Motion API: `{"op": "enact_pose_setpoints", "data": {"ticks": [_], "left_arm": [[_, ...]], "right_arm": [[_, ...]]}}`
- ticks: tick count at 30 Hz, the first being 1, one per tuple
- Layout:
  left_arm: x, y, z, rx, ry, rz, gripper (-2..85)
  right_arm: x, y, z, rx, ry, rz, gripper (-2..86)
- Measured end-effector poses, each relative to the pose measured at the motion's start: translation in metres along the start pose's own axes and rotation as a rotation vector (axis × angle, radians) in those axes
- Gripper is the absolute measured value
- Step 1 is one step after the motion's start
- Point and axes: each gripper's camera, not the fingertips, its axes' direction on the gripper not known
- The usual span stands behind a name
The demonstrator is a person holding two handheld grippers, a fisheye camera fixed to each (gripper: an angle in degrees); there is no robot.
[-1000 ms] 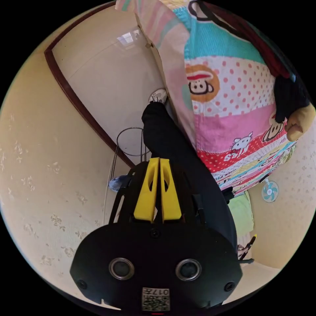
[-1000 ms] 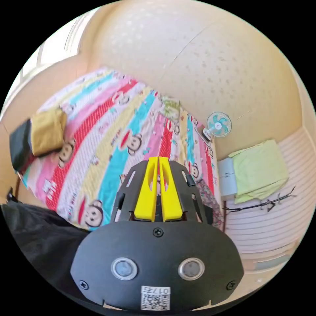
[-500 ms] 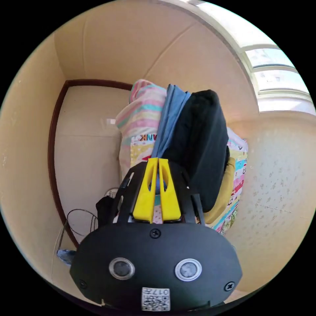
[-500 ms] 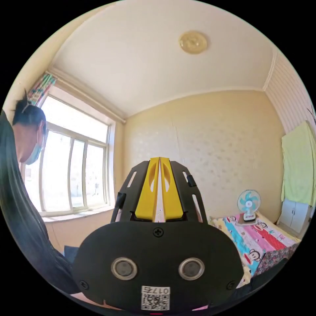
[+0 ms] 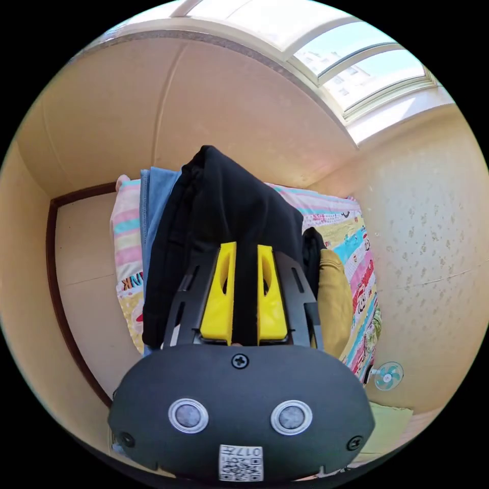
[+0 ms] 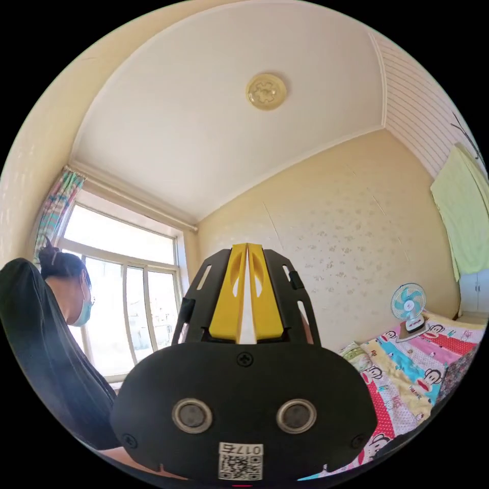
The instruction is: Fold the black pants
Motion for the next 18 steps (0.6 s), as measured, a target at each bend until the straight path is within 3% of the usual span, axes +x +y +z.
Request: {"op": "enact_pose_setpoints", "data": {"ticks": [5,8,10,11,13,18], "left_arm": [[-0.026,-0.008,-0.043,-0.105,0.063,0.002,5.7],[-0.052,-0.002,-0.102,0.131,0.016,-0.009,6.9],[-0.079,-0.007,-0.106,0.069,-0.042,-0.081,10.0],[-0.085,-0.009,-0.099,0.005,-0.011,-0.085,10.7],[-0.098,0.000,-0.056,-0.251,0.257,-0.081,11.1],[-0.076,0.043,-0.098,-0.155,0.425,-0.025,6.3]], "right_arm": [[0.031,-0.006,-0.025,0.167,-0.130,0.179,0.4],[0.046,-0.002,-0.027,0.243,-0.247,0.235,0.4],[0.052,0.002,-0.022,0.258,-0.291,0.262,0.4],[0.056,0.005,-0.016,0.262,-0.316,0.277,0.4],[0.062,0.008,-0.007,0.268,-0.354,0.304,0.3],[0.075,0.012,0.017,0.269,-0.471,0.345,0.2]]}}
